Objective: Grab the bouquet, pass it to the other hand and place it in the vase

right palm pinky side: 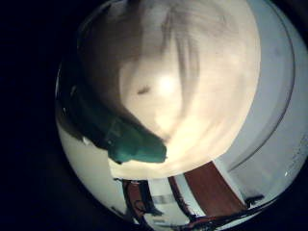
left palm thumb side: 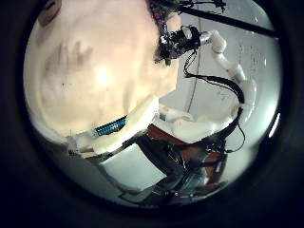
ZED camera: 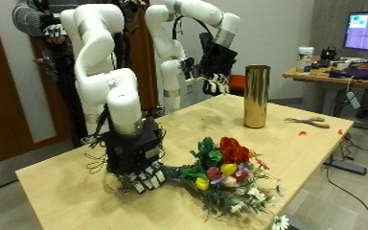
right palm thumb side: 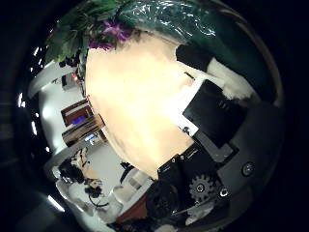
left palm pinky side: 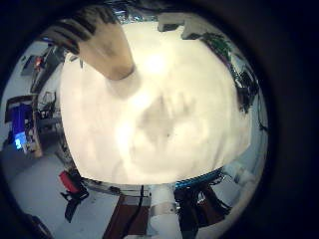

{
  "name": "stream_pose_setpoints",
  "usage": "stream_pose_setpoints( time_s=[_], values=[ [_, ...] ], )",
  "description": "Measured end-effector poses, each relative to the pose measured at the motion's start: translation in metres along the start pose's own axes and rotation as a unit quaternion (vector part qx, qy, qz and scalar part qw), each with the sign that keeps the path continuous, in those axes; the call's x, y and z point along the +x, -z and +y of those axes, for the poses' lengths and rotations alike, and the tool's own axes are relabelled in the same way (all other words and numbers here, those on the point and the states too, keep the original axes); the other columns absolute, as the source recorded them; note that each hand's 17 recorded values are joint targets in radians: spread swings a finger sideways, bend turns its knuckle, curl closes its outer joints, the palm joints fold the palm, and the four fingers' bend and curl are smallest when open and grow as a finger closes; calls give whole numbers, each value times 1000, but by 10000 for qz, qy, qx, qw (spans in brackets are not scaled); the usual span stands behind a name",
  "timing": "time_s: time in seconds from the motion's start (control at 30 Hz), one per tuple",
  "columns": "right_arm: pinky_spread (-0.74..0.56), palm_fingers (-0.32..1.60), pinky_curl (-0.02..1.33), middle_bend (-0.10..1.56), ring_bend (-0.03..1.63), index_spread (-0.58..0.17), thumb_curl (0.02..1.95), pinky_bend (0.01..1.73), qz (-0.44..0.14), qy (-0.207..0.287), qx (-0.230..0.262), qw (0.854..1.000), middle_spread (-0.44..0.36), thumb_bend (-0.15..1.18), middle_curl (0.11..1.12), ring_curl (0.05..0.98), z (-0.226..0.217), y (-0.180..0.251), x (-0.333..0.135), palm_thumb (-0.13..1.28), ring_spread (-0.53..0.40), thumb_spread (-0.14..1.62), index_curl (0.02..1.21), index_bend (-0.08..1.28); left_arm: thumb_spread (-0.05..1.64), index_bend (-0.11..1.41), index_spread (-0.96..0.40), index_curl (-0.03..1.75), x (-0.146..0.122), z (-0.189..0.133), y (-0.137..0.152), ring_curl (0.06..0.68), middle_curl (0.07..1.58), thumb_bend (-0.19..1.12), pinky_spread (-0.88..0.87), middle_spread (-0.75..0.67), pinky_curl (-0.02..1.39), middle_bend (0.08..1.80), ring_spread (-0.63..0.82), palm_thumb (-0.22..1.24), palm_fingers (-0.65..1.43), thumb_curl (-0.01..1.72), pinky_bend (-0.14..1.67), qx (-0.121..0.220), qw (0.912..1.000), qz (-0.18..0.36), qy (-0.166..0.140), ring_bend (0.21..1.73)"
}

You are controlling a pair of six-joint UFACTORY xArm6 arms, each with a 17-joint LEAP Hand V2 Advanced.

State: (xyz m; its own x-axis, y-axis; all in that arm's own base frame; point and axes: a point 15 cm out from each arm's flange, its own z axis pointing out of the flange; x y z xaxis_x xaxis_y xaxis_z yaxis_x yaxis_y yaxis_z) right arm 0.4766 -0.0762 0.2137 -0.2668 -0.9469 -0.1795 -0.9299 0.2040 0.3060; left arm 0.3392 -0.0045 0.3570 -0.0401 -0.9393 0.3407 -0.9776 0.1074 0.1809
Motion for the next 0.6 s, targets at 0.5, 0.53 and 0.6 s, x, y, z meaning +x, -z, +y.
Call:
stream_pose_setpoints(
  time_s=[0.5,0.53,0.6],
  values=[
    [-330,1166,552,1180,1392,-396,605,1304,-34,8,145,9999,-205,3,757,554,-5,6,5,1207,-213,815,978,799,1096,263,-79,473,3,-6,4,168,307,-22,343,214,241,187,440,365,347,292,191,90,9999,48,14,383],
    [-322,1158,560,1186,1396,-396,615,1315,-45,-22,153,9999,-204,2,762,558,-5,7,8,1217,-213,810,987,805,1096,242,-74,467,3,-6,4,169,312,-22,343,187,240,200,445,365,356,292,185,104,9999,58,16,392],
    [-289,1139,588,1204,1409,-394,649,1348,-86,-95,174,9998,-201,2,775,572,-5,9,18,1234,-209,804,1016,832,1096,234,-70,466,3,-8,3,171,317,-22,342,152,239,187,415,365,354,292,186,131,9999,76,27,395]
  ],
)
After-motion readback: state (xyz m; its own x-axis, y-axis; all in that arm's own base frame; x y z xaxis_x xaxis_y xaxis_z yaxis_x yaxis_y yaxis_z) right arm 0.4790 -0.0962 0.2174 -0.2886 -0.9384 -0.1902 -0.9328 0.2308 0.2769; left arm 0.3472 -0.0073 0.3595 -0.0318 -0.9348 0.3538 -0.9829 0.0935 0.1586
